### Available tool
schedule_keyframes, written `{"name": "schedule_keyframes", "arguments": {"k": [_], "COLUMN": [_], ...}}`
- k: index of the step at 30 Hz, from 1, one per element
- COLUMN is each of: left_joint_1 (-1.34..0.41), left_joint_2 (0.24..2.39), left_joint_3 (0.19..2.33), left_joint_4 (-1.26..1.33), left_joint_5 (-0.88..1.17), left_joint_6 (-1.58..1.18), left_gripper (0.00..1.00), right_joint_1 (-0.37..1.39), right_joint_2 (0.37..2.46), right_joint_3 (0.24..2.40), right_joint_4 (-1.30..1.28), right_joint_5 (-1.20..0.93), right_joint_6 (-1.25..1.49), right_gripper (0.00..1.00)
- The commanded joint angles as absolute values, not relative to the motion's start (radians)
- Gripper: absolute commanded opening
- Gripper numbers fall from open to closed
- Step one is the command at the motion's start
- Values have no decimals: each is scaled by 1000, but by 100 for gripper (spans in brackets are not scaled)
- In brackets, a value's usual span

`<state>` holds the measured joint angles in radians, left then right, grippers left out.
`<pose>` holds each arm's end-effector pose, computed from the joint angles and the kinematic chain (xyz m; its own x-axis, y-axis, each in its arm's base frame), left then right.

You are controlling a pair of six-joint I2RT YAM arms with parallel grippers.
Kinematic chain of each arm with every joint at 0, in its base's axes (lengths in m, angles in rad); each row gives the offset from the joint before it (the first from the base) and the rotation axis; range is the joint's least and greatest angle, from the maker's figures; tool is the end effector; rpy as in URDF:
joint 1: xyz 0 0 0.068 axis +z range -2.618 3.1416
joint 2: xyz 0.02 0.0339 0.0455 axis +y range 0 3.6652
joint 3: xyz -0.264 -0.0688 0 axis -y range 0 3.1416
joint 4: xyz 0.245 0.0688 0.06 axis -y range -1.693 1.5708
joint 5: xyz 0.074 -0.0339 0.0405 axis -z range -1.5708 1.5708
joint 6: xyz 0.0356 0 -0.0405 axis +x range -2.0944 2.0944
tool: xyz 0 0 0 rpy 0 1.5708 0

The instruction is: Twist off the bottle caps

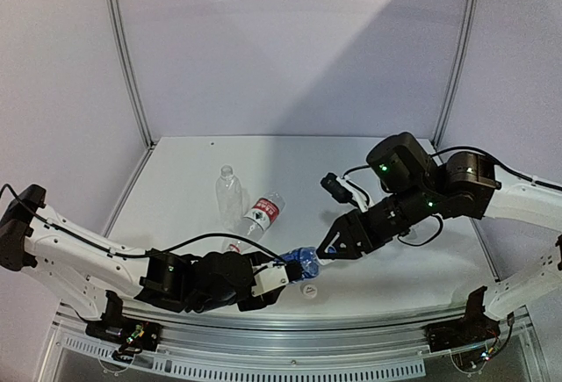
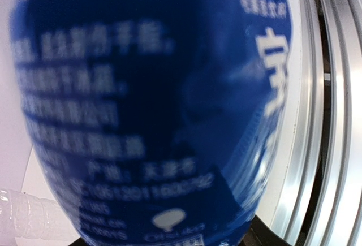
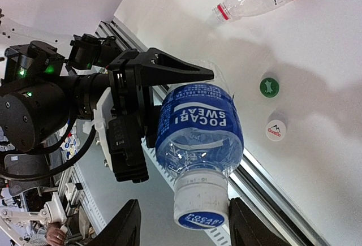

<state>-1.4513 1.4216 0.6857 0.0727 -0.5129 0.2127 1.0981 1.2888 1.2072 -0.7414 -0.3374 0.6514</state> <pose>0.0514 -0.2813 0.1899 0.1012 0.7005 -0.7065 0.8160 0.3478 0.4616 0.1119 0.2447 0.3280 -0.8370 -0.3802 -0.3936 -0.5472 0.5780 0.6053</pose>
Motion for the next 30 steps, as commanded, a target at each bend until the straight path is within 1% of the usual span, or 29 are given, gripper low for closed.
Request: {"name": "schedule_keyframes", "arguments": {"k": [1,15,30], "left_joint_1": [-1466,-1466,-1466], "left_joint_2": [1418,1410,1394], "left_joint_3": [704,703,698], "left_joint_4": [60,61,63], "left_joint_5": [-516,-511,-501], "left_joint_6": [199,196,193], "left_gripper": [57,57,57], "right_joint_1": [1094,1095,1095], "right_joint_2": [1251,1273,1287], "right_joint_3": [1190,1187,1187], "right_joint_4": [-756,-736,-745], "right_joint_5": [-318,-328,-308], "right_joint_6": [674,661,644], "right_gripper": [52,43,44]}}
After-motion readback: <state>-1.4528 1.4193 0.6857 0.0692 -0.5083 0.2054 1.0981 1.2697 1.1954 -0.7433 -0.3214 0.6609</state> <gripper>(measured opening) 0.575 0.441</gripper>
